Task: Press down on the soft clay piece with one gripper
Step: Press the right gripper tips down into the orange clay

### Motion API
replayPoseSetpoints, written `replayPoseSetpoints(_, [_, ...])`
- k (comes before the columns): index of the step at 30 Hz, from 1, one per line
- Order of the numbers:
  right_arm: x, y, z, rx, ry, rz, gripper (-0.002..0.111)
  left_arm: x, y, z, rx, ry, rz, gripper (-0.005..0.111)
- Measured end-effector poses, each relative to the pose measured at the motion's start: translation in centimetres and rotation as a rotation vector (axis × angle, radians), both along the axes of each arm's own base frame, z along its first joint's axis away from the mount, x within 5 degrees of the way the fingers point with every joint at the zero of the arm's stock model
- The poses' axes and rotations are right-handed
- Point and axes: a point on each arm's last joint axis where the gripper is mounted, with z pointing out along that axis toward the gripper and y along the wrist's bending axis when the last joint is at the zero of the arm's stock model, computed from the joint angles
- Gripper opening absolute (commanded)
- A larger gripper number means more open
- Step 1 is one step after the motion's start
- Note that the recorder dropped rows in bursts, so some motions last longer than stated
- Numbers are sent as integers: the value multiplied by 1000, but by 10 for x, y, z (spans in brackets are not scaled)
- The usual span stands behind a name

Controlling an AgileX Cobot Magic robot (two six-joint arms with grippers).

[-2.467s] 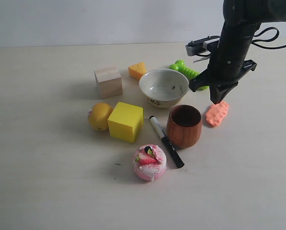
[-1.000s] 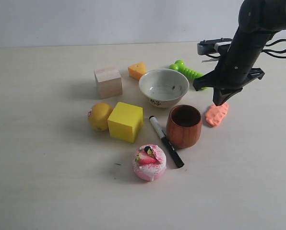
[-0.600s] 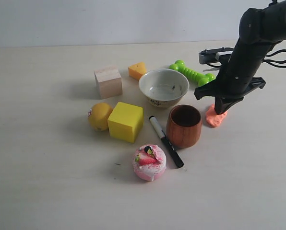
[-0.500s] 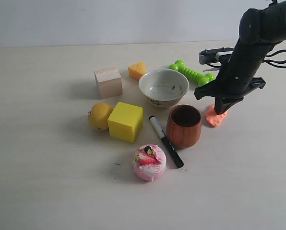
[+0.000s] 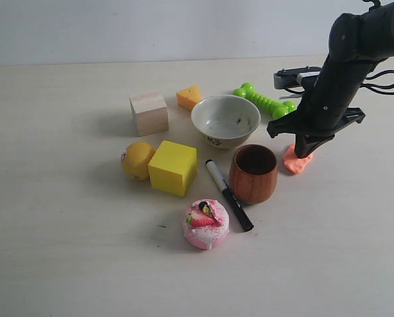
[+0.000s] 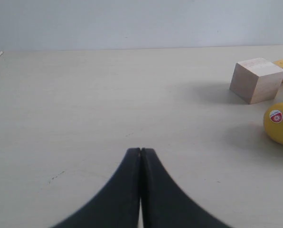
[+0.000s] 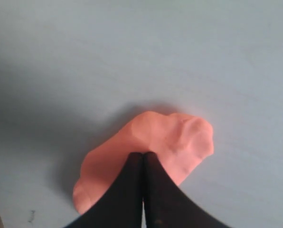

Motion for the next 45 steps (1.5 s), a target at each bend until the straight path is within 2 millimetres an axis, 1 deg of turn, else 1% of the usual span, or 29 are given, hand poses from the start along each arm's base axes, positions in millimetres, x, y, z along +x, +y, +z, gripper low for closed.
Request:
replayPoseSetpoints(24, [1,0,-3,0,1,0,0,0,0,0,0,0,0,0])
replayPoseSetpoints(26, [1,0,-3,0,-1,-1,5,0,0,0,0,0,0,0])
replayPoseSetpoints(27, [1,0,-3,0,-1,-1,13,0,0,0,0,0,0,0])
replayPoseSetpoints(28, [1,0,-3,1,-3,-2,17,0,0,0,0,0,0,0])
replayPoseSetpoints(29, [1,0,-3,3,-2,-3,24,0,0,0,0,0,0,0])
replayPoseSetpoints(31, [1,0,-3,9,-1,-11,31,0,0,0,0,0,0,0])
replayPoseSetpoints(37, [2,1,-5,21,2,-21,41,0,0,0,0,0,0,0])
replayPoseSetpoints(45, [2,2,-2,42,-6,-43,39,0,0,0,0,0,0,0])
